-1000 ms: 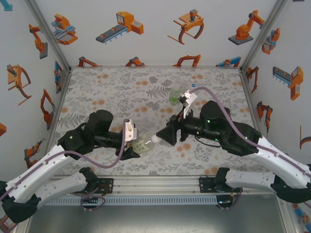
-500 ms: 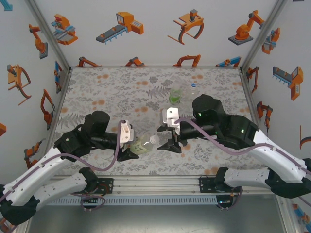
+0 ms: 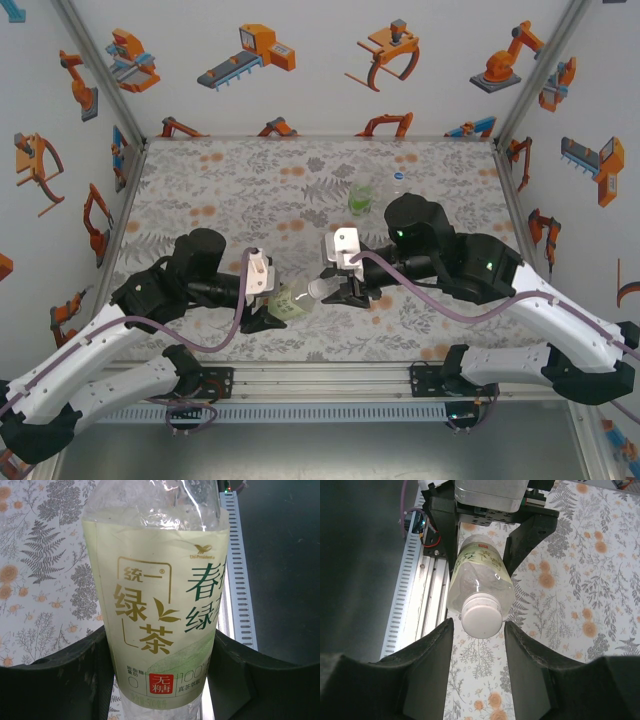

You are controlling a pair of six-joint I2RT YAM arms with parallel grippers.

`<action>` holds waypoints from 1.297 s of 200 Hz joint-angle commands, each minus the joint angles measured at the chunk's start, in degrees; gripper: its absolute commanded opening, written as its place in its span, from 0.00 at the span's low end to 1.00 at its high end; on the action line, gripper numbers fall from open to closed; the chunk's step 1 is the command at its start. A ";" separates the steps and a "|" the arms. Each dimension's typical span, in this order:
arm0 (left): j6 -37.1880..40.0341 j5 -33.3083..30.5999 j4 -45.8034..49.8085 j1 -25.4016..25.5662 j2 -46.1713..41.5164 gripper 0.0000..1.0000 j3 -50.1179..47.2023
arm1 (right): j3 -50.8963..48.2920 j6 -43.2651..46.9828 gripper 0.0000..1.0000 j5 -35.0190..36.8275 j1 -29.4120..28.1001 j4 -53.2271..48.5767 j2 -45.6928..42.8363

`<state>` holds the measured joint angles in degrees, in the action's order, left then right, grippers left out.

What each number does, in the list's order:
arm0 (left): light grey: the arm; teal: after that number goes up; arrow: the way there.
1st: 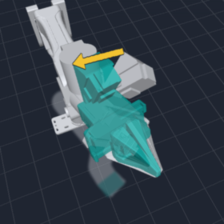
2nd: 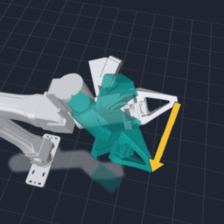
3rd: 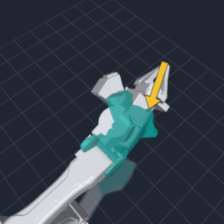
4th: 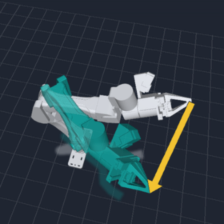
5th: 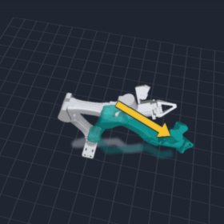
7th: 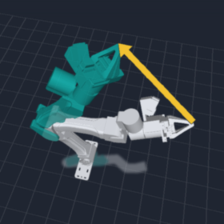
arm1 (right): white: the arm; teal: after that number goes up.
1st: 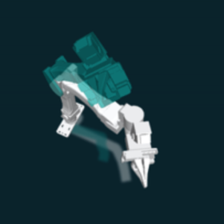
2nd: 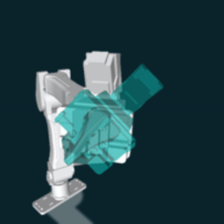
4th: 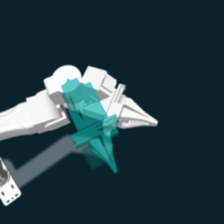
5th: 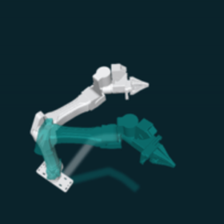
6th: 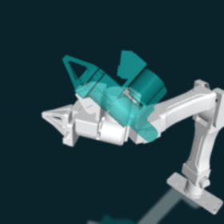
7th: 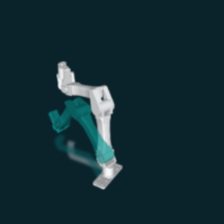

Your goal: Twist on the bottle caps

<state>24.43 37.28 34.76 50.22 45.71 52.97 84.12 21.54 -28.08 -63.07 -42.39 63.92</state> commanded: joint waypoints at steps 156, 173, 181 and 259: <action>-0.13 -2.47 -0.09 0.23 -0.69 0.00 0.38 | -4.46 -26.92 0.00 6.11 0.16 9.38 -0.58; -0.08 -4.34 -0.21 0.25 -0.99 0.00 0.29 | -5.95 -41.88 0.00 12.51 0.15 10.95 -0.94; -0.16 -4.97 -0.39 0.24 -1.11 0.00 0.21 | -6.22 -48.69 0.00 15.83 0.14 9.99 -0.87; -0.37 -8.97 -3.21 0.28 0.95 0.00 0.37 | -11.70 -99.88 0.00 32.70 0.40 0.75 -4.34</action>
<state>24.10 28.77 36.64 50.24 46.61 52.80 74.89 -58.35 -2.79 -63.07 -37.28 61.39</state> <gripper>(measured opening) 0.592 0.341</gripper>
